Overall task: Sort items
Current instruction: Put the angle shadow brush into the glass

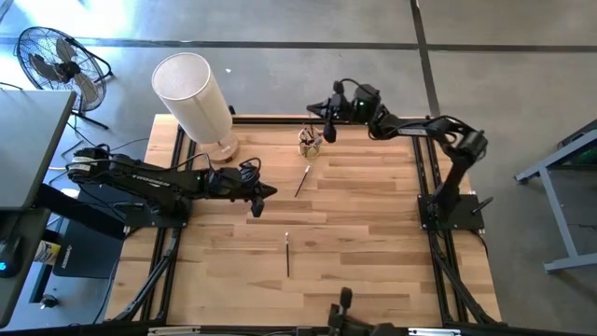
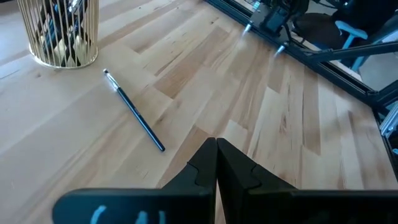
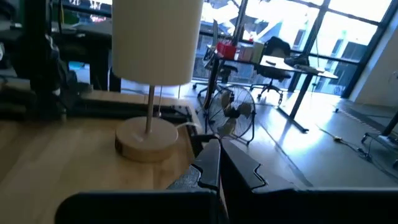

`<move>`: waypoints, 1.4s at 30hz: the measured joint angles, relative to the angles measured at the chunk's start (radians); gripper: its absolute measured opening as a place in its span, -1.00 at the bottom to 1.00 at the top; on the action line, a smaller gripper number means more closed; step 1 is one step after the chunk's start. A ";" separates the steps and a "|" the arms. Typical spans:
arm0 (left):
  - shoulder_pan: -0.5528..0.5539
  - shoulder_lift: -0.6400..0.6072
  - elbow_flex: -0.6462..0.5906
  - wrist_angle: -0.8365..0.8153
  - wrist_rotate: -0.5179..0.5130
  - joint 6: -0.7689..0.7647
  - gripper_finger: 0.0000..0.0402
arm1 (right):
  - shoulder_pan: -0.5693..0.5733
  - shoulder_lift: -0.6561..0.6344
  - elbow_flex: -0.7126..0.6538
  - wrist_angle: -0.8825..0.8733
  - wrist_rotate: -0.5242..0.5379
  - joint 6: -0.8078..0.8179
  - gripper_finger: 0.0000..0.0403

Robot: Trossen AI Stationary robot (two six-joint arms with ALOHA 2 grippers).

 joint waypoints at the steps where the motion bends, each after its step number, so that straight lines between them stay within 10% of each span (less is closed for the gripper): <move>1: 0.000 0.000 0.000 0.000 0.000 0.000 -1.00 | 0.000 0.020 0.000 0.002 -0.001 -0.007 -1.00; 10: 0.000 0.000 0.000 -0.001 -0.002 0.001 -1.00 | 0.017 0.072 -0.007 -0.069 -0.026 0.010 -0.97; 18: 0.000 0.000 0.000 -0.002 0.009 0.004 -1.00 | 0.046 0.037 -0.007 -0.237 0.109 -0.065 -0.49; 30: 0.000 0.000 0.000 -0.002 -0.017 0.004 -0.96 | 0.154 -0.360 -0.005 -0.728 0.465 0.151 -0.01; 42: 0.000 0.000 0.009 0.012 -0.099 0.103 0.00 | 0.466 -0.465 -0.046 -1.310 0.674 0.733 -0.36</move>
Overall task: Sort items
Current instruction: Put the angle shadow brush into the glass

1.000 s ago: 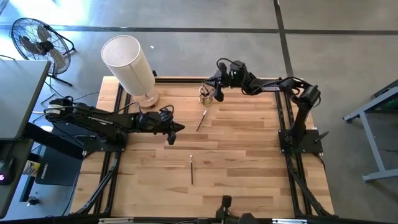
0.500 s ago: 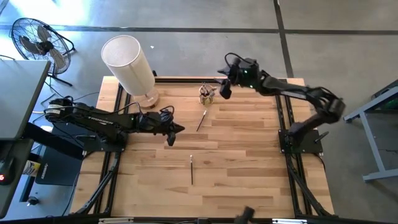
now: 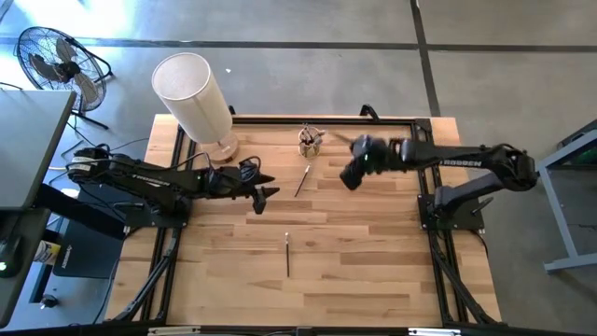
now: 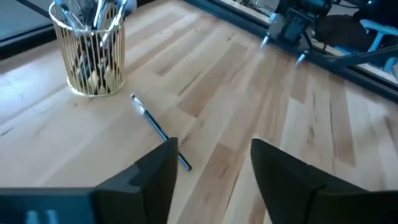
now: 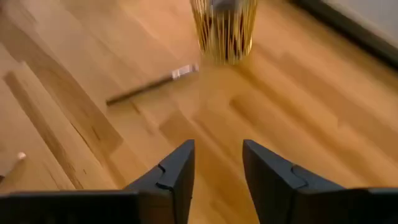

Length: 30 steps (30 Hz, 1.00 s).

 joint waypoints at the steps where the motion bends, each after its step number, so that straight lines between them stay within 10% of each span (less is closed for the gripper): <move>1: -0.001 0.001 0.014 -0.009 -0.001 0.000 0.04 | 0.029 -0.001 -0.026 0.000 0.021 0.036 -0.39; 11: -0.145 0.158 0.503 -0.804 -0.269 -0.383 0.09 | 0.243 -0.018 -0.298 0.205 0.034 0.285 -0.60; 19: -0.145 0.433 0.833 -1.096 0.062 -0.849 0.08 | 0.255 -0.028 -0.307 0.179 -0.024 0.165 -0.69; 30: -0.167 0.707 0.892 -1.076 0.290 -1.132 0.08 | 0.294 -0.084 -0.306 0.103 -0.098 0.043 -0.78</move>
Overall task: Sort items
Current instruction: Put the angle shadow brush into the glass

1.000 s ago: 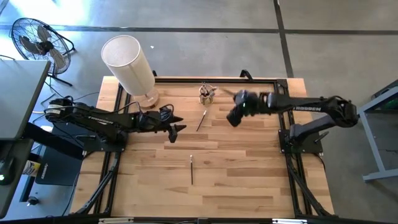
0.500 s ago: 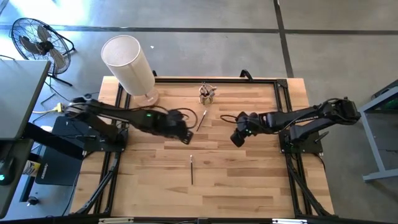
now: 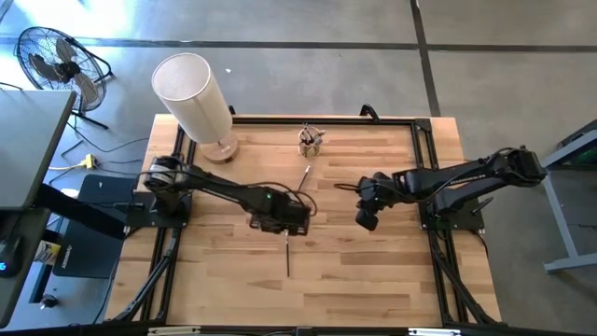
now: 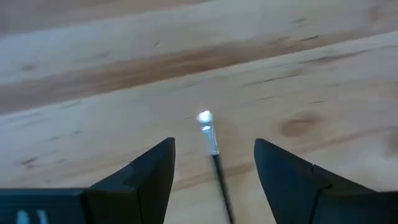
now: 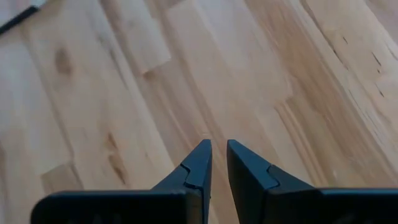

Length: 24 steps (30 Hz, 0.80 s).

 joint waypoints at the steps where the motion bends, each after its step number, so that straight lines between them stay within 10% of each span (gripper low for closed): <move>1: -0.006 0.017 0.000 0.016 0.000 -0.014 0.08 | 0.006 -0.010 0.000 0.000 -0.001 -0.011 -0.78; 24: -0.005 0.146 0.004 0.056 -0.032 -0.114 0.07 | 0.046 -0.078 0.001 -0.032 -0.002 -0.078 -0.75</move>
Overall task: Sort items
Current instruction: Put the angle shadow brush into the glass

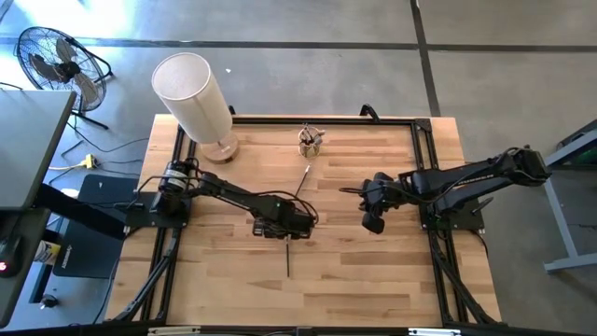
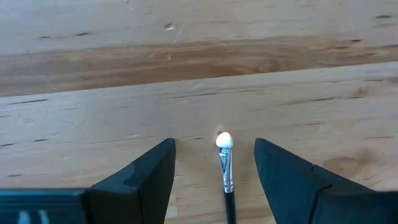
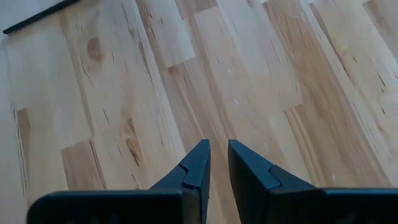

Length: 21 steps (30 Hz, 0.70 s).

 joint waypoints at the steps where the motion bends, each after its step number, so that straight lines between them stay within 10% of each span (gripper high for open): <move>1: 0.001 0.000 0.000 -0.002 -0.002 -0.006 0.06 | 0.000 0.000 0.000 0.000 0.000 -0.002 -0.75; 21: 0.008 0.004 -0.003 -0.008 -0.026 -0.009 -0.94 | 0.000 0.000 0.000 0.001 0.007 -0.003 -0.77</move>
